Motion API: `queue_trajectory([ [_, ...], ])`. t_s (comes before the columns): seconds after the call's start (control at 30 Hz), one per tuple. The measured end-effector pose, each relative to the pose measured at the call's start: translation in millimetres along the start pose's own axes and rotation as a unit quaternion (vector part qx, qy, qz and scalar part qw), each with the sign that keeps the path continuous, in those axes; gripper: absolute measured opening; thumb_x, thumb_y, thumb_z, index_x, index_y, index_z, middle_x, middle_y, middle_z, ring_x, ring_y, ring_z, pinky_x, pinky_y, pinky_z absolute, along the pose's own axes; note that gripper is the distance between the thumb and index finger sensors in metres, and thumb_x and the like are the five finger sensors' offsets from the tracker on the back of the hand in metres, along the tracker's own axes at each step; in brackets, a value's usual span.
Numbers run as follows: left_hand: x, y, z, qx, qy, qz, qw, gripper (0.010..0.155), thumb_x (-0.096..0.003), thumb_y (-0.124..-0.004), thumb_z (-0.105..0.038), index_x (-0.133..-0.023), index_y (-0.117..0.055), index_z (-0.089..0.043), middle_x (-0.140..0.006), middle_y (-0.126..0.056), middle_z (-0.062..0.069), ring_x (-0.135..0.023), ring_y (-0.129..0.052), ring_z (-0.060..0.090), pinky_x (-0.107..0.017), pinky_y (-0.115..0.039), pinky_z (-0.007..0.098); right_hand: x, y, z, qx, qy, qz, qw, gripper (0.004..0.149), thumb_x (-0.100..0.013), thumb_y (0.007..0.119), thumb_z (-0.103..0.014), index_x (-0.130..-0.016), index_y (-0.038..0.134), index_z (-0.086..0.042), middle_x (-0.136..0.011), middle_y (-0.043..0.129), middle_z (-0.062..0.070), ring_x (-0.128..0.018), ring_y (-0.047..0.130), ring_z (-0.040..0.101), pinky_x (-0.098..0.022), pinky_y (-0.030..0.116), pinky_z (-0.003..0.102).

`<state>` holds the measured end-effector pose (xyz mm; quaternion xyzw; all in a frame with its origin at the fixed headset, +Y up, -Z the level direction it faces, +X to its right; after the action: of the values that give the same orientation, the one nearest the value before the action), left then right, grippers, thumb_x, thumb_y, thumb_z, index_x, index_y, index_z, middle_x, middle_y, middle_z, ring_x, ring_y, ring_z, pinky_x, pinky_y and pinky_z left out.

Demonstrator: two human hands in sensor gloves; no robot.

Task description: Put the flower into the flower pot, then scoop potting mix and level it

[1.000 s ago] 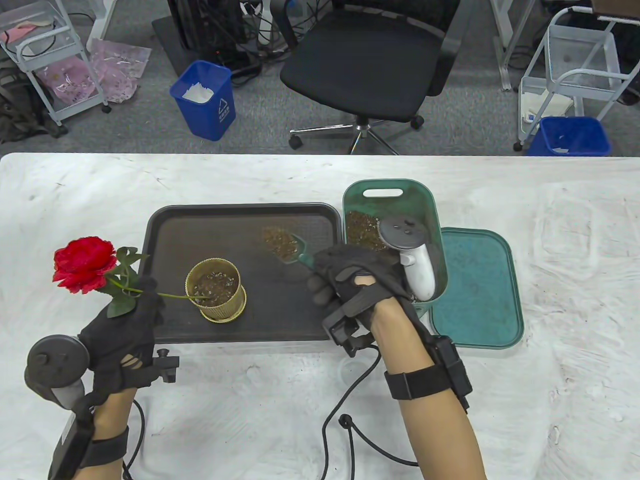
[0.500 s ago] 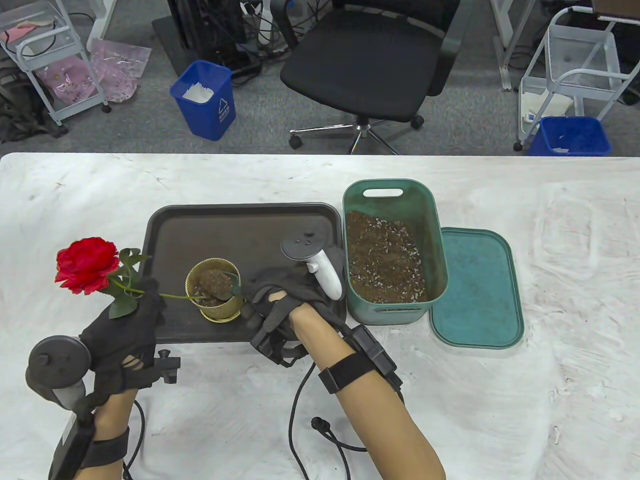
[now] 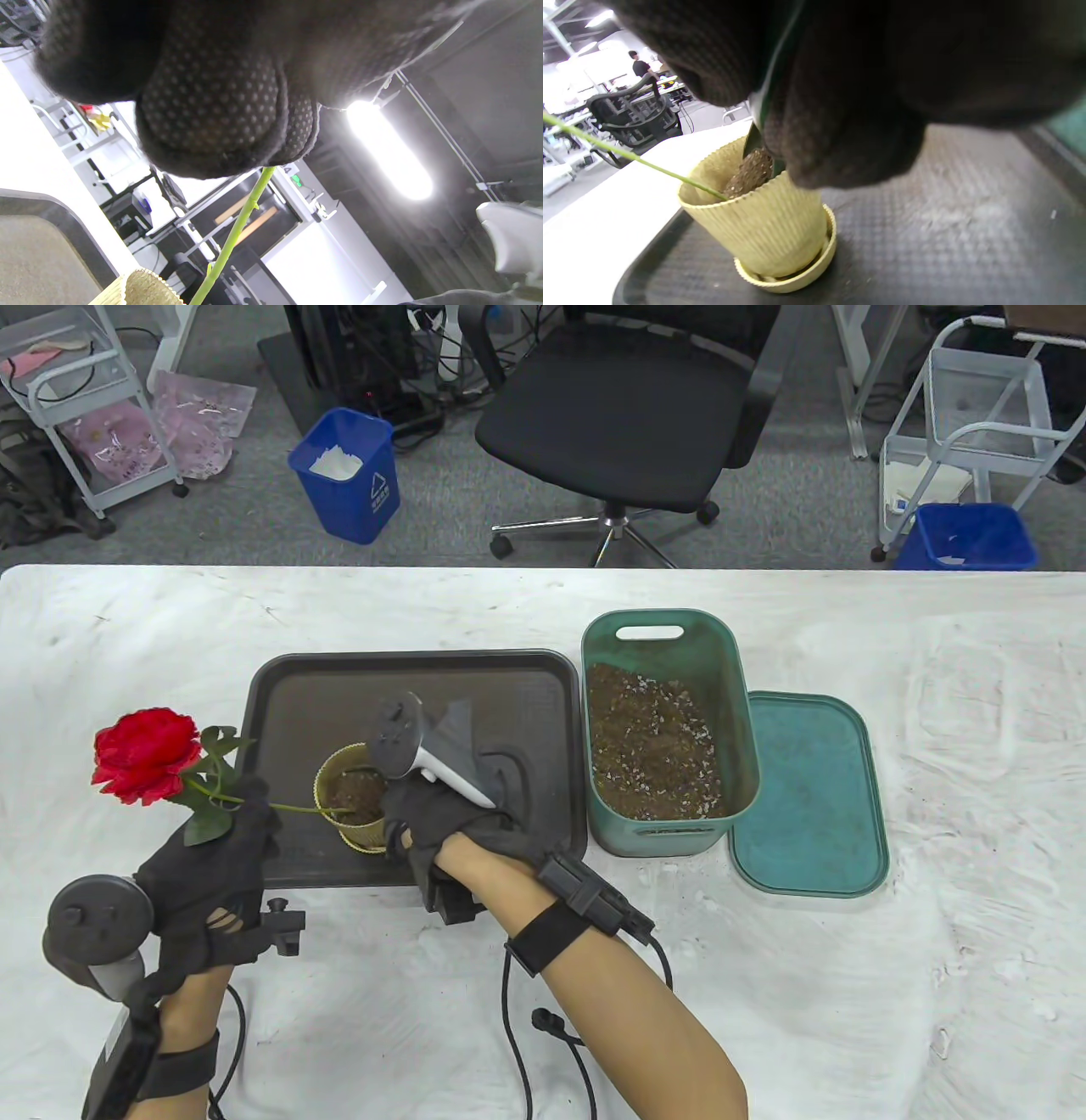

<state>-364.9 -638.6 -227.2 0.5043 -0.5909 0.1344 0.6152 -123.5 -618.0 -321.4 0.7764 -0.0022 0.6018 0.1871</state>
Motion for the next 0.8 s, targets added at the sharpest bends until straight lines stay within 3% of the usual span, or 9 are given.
queue_trajectory([
  [0.13,-0.1,-0.2,0.0,0.000,0.000,0.000,1.000,0.042,-0.0426,-0.088,-0.045,-0.077,-0.094,-0.021,-0.056,-0.107,-0.003,-0.023,-0.113,0.014,-0.025,-0.096,0.032,12.6,-3.3,-10.4,0.067,-0.020,0.040,0.997,0.053,-0.039,0.086,-0.033,-0.085,0.080,-0.007,-0.057,0.102,0.013,-0.022,0.107,0.028,-0.009,0.094,0.038],
  [0.37,-0.2,-0.7,-0.3,0.001,-0.001,0.002,1.000,0.042,-0.0426,-0.088,-0.045,-0.077,-0.094,-0.021,-0.056,-0.107,-0.003,-0.023,-0.113,0.014,-0.025,-0.096,0.032,27.3,-20.8,-1.7,0.073,-0.019,0.071,0.995,0.053,-0.039,0.086,-0.033,-0.085,0.080,-0.007,-0.057,0.102,0.013,-0.022,0.107,0.028,-0.010,0.094,0.038],
  [0.63,0.3,-0.8,-0.4,0.002,-0.001,0.002,1.000,0.042,-0.0425,-0.088,-0.045,-0.077,-0.094,-0.021,-0.056,-0.107,-0.003,-0.023,-0.114,0.014,-0.024,-0.096,0.032,42.8,-63.0,40.1,-0.043,0.016,0.075,0.996,0.053,-0.039,0.085,-0.033,-0.085,0.080,-0.006,-0.057,0.102,0.013,-0.022,0.107,0.027,-0.009,0.094,0.038],
  [0.8,0.5,-1.3,-0.9,0.002,-0.003,0.003,1.000,0.042,-0.0425,-0.088,-0.045,-0.077,-0.094,-0.021,-0.056,-0.107,-0.003,-0.023,-0.113,0.014,-0.025,-0.096,0.032,61.8,-105.9,83.1,-0.103,0.061,0.126,0.985,0.053,-0.039,0.085,-0.033,-0.085,0.080,-0.006,-0.057,0.102,0.013,-0.022,0.107,0.027,-0.009,0.094,0.038],
])
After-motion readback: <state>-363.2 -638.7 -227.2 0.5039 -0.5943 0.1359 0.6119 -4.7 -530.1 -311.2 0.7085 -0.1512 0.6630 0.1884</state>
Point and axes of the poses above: the tracker on the back of each hand, its own z axis roughly to the little-finger side, its own x axis roughly from the fingertips to the wrist, y = z × x, the point moved 4 cm from there along -x, roughly from the wrist to the fingertips
